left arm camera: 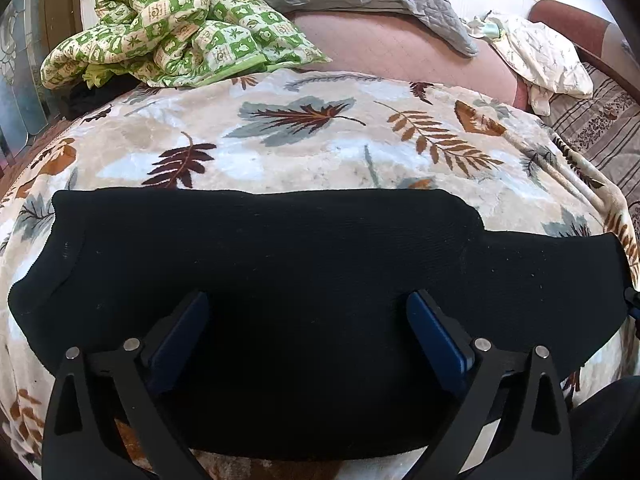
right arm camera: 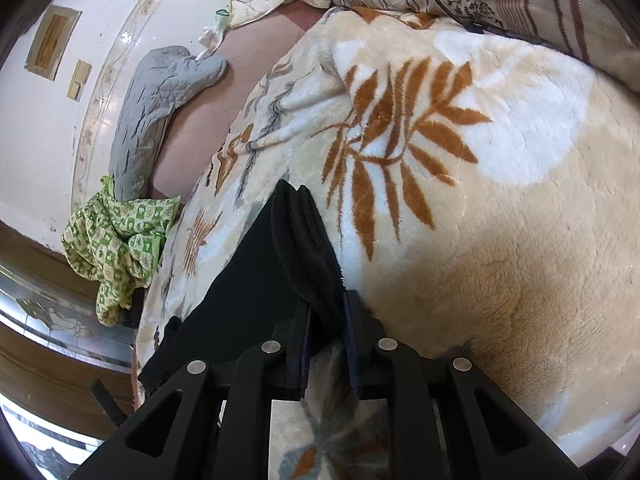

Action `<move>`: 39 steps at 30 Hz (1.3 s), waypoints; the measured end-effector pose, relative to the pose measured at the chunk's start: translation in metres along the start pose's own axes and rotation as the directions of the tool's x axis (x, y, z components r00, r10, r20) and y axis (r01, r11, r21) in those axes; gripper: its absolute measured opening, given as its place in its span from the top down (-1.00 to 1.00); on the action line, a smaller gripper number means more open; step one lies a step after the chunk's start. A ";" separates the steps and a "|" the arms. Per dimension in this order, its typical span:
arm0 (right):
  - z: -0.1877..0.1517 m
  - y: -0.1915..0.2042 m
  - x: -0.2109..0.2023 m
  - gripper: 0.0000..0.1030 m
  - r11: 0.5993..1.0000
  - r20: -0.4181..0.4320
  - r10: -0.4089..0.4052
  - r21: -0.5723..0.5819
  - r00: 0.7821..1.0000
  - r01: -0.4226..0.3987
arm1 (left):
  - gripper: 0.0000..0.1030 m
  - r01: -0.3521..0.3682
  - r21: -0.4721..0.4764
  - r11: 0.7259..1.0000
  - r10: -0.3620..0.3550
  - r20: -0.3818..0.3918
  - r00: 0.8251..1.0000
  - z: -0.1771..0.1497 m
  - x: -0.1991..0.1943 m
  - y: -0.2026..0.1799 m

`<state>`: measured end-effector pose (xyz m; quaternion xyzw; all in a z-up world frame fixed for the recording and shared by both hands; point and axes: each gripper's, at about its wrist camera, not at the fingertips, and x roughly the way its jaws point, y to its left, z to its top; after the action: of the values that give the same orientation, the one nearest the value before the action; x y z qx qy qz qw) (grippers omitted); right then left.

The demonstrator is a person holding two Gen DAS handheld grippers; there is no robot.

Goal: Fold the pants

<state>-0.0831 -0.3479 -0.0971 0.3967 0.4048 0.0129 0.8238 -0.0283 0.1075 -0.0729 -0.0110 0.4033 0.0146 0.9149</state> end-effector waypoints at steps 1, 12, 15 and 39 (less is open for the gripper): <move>0.000 0.001 0.000 0.67 1.000 -0.001 -0.005 -0.004 1.000 0.005 | -0.95 0.000 -0.001 1.000 0.000 0.000 1.000 0.000 0.000 0.000; -0.001 0.006 -0.003 0.82 1.000 0.017 -0.001 -0.017 1.000 0.001 | -1.00 0.006 -0.001 1.000 -0.006 0.017 1.000 0.002 0.002 -0.005; -0.002 0.012 -0.009 0.84 0.999 0.049 0.022 -0.044 0.999 -0.020 | -1.00 0.074 0.000 0.997 -0.074 0.044 0.996 0.002 -0.005 0.001; -0.066 0.195 0.067 0.84 0.715 -0.472 0.254 -0.496 0.844 -0.492 | -1.00 0.099 -0.191 0.977 -0.053 0.233 0.971 0.000 -0.013 0.097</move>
<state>-0.0240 -0.1488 -0.0352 0.1801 0.4366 0.3839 0.7934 -0.0404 0.2045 -0.0645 -0.1170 0.2922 0.0213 0.9489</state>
